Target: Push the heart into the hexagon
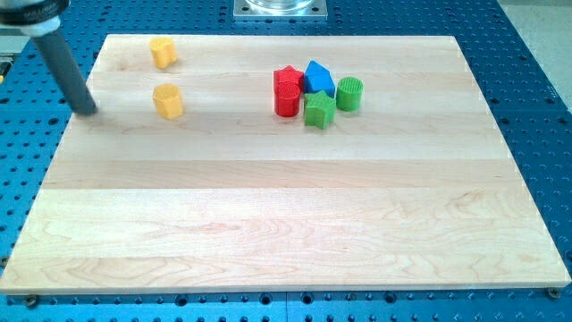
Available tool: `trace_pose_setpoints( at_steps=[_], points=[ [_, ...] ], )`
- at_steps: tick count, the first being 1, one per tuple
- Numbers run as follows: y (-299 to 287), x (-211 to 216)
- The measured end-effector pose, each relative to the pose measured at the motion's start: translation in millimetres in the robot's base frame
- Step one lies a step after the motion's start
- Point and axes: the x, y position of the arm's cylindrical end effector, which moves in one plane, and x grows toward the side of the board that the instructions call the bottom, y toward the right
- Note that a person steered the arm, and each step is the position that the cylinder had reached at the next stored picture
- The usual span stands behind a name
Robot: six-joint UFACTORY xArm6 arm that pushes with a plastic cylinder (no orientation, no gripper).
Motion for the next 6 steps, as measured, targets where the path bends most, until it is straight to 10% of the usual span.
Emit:
trace_pose_setpoints(
  at_steps=[2, 4, 6],
  points=[
    [73, -108],
    [104, -7],
    [89, -77]
  ],
)
